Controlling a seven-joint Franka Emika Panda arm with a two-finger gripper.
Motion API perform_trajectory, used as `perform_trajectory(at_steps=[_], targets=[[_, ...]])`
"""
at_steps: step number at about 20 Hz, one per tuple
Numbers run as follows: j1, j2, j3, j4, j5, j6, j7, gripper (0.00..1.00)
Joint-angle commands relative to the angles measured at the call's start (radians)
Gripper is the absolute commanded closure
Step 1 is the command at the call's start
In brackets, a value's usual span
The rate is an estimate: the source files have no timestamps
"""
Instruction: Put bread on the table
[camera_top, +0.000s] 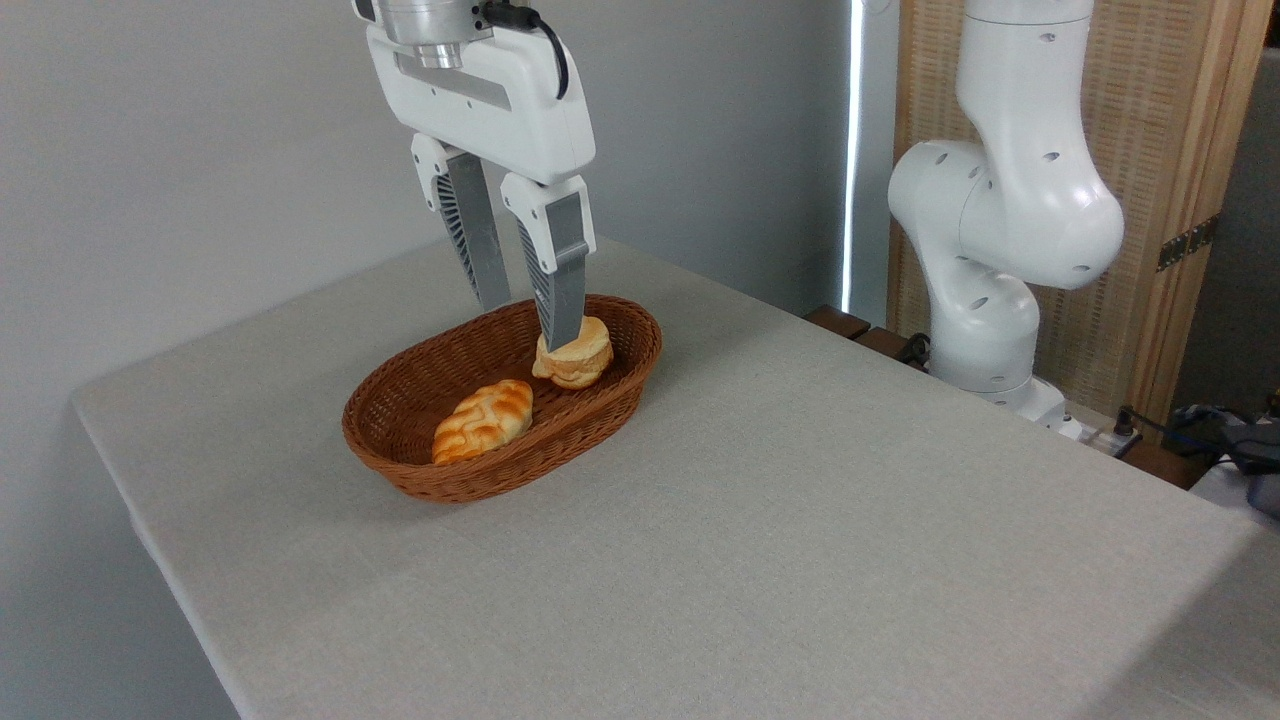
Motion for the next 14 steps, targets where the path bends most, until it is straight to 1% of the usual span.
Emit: perform_trajectory(at_steps=[1,6,7,8,10,12,14], targets=[[-0.001,-0.015,0.011,-0.007,-0.02,0.006,0.009,0.0],[-0.014,-0.017,-0.003,-0.016,-0.023,0.004,0.001,0.0],[-0.027,-0.02,-0.003,-0.035,-0.033,0.007,-0.017,0.0],[-0.035,-0.044,-0.003,-0.07,-0.052,0.025,-0.055,0.0],[-0.038,-0.119,-0.015,-0.206,-0.063,0.16,-0.075,0.0],[-0.06,-0.21,-0.046,-0.373,-0.063,0.31,-0.075,0.0],[-0.105,-0.305,-0.046,-0.539,-0.066,0.433,-0.075,0.0]])
